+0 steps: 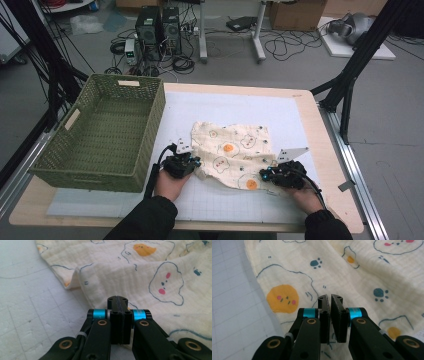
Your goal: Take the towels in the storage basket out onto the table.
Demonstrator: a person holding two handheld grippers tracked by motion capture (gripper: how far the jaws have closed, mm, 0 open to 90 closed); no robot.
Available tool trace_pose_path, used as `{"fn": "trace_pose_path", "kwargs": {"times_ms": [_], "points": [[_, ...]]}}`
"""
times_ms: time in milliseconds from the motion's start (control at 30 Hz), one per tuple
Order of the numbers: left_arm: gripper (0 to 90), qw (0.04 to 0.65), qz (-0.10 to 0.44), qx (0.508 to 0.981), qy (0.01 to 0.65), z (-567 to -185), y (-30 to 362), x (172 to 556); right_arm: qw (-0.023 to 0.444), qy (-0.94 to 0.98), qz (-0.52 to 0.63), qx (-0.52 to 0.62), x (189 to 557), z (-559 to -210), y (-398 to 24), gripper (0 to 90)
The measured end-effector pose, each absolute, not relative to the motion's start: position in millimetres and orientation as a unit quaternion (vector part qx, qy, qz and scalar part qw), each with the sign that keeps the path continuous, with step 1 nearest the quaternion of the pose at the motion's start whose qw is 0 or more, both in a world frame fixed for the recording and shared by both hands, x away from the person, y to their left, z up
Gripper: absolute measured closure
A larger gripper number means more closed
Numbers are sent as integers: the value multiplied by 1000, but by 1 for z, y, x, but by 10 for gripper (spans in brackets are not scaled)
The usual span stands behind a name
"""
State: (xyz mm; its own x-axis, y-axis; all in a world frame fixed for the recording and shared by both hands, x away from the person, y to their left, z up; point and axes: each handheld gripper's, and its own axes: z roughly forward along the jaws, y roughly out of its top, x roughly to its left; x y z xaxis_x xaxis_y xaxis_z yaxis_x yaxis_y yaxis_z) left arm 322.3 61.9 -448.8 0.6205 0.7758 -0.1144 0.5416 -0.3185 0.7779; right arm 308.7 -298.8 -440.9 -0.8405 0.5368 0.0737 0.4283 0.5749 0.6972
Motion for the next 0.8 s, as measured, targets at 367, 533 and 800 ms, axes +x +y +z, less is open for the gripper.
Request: {"fn": "trace_pose_path", "kwargs": {"times_ms": [367,533,800], "points": [[841,413,142,798,414,-441,61,332,82,884,370,275,310,-440,-300,817],[759,419,132,810,390,-431,68,317,87,879,379,277,302,-434,-307,771],[682,416,100,819,381,-437,76,301,79,881,380,270,296,-433,-310,708]]}}
